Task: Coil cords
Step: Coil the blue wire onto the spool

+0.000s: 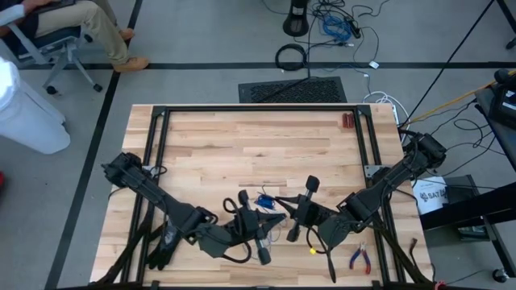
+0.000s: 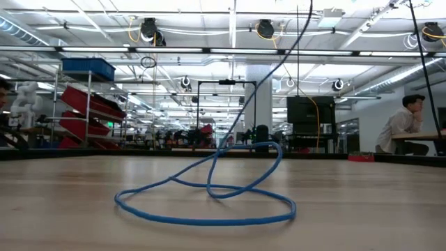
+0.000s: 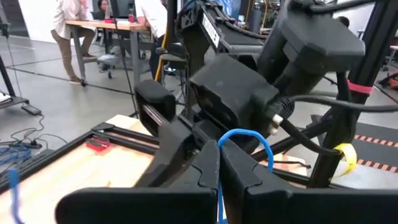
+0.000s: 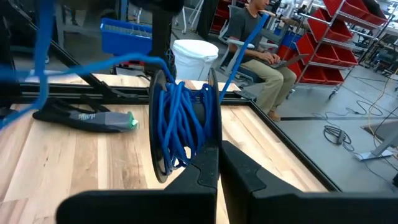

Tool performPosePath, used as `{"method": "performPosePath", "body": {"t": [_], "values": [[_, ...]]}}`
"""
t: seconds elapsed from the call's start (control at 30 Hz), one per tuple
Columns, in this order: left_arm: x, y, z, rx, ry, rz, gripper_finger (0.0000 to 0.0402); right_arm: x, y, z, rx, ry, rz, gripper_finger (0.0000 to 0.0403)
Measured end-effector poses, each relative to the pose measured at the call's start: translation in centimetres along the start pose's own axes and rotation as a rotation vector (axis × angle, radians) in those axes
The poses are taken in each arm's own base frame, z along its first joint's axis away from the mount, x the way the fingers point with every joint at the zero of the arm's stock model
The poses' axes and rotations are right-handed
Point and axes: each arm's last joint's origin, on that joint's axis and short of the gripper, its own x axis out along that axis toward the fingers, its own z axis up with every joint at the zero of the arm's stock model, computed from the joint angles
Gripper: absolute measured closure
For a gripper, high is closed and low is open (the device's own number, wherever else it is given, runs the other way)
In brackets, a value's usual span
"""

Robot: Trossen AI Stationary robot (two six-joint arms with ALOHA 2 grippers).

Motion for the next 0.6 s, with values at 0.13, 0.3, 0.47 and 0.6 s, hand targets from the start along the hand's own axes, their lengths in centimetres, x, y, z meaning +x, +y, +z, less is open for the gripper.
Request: {"method": "performPosePath", "body": {"t": [0.13,0.3,0.47,0.6], "values": [[0.5,-0.6,-1.3,0.022,0.017,-0.003,0.0398,0.0,0.0,0.0,0.000,0.000,0.002,0.0403],[1.0,-1.3,-2.5,0.020,0.014,-0.006,0.0398,0.0,0.0,0.0,0.000,0.001,0.007,0.0403],[1.3,-2.0,-4.0,0.044,0.033,-0.011,0.0398,-0.5,0.0,0.2,0.002,-0.005,0.019,0.0403],[1.3,-2.6,-5.0,0.062,0.047,-0.019,0.0398,-1.3,-0.2,0.6,0.011,-0.019,0.035,0.0403]]}}
